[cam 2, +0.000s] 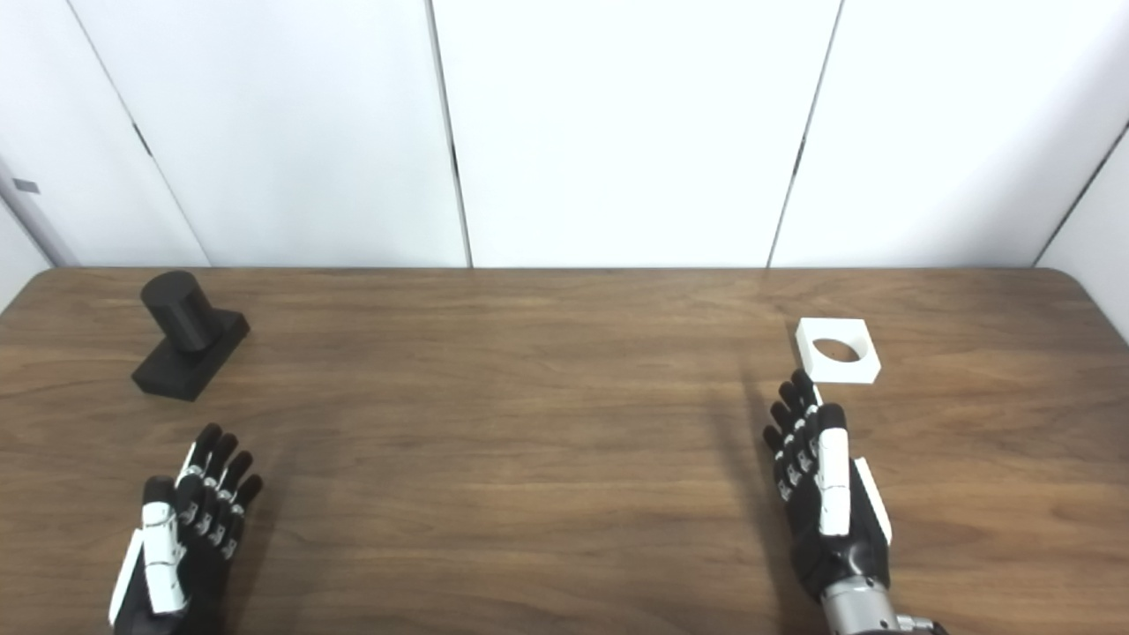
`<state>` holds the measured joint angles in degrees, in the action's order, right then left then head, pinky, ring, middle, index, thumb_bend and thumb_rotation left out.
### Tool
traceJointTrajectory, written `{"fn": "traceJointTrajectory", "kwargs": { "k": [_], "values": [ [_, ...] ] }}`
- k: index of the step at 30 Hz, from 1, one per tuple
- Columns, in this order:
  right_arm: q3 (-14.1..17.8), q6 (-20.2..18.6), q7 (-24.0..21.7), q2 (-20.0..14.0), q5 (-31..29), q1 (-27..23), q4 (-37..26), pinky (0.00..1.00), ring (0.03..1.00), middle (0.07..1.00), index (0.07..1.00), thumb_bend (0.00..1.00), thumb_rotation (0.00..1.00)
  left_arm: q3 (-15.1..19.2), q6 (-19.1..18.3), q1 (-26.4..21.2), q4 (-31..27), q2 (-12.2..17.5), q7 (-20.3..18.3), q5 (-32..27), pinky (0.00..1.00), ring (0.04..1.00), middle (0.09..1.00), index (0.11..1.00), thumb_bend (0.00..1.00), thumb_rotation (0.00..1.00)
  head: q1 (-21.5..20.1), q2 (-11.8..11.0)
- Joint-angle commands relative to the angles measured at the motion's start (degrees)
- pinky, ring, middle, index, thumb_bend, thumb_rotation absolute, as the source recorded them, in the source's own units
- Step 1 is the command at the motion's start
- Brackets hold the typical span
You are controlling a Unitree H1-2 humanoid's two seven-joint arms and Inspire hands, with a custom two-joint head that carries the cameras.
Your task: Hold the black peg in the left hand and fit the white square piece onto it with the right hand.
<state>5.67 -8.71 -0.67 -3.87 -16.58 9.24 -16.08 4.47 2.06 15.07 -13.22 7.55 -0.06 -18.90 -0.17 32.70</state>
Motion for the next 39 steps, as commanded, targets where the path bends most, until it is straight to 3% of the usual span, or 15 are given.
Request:
{"fn": "traceJointTrajectory", "kwargs": {
  "k": [1,22,29,34,39],
  "values": [
    [-0.2,1.2,-0.6,1.4,-0.5,4.0,-1.9,1.00,1.000,1.000,1.000,0.56,1.00,-0.2,-1.0,1.1,0.1,-2.6,0.2,0.1,0.97,0.987,1.000,1.000,0.55,1.00,0.0,0.1],
    [-0.1,0.9,-0.5,1.4,-0.6,3.9,-1.8,1.00,1.000,1.000,1.000,0.55,1.00,-0.2,-0.8,1.0,0.3,-2.6,0.2,0.5,0.97,0.985,1.000,1.000,0.53,1.00,1.1,-0.3],
    [0.3,0.9,-1.2,0.0,-0.5,3.8,-1.4,1.00,1.000,1.000,1.000,0.57,1.00,-1.0,0.8,1.0,1.0,-3.6,0.6,1.7,0.93,0.964,0.990,0.995,0.54,1.00,8.9,-1.7],
    [1.0,1.7,-1.9,-0.2,-1.4,3.6,-0.5,1.00,1.000,1.000,1.000,0.58,1.00,-2.2,0.9,1.0,1.5,-4.6,1.8,3.1,0.90,0.939,0.970,0.977,0.54,1.00,14.7,-4.1],
    [1.3,2.0,-2.7,-0.4,-1.5,3.3,0.4,1.00,1.000,1.000,1.000,0.63,1.00,-3.0,2.2,0.9,2.6,-5.2,2.7,4.2,0.88,0.926,0.954,0.957,0.53,0.99,17.4,-5.7]
  ]
}}
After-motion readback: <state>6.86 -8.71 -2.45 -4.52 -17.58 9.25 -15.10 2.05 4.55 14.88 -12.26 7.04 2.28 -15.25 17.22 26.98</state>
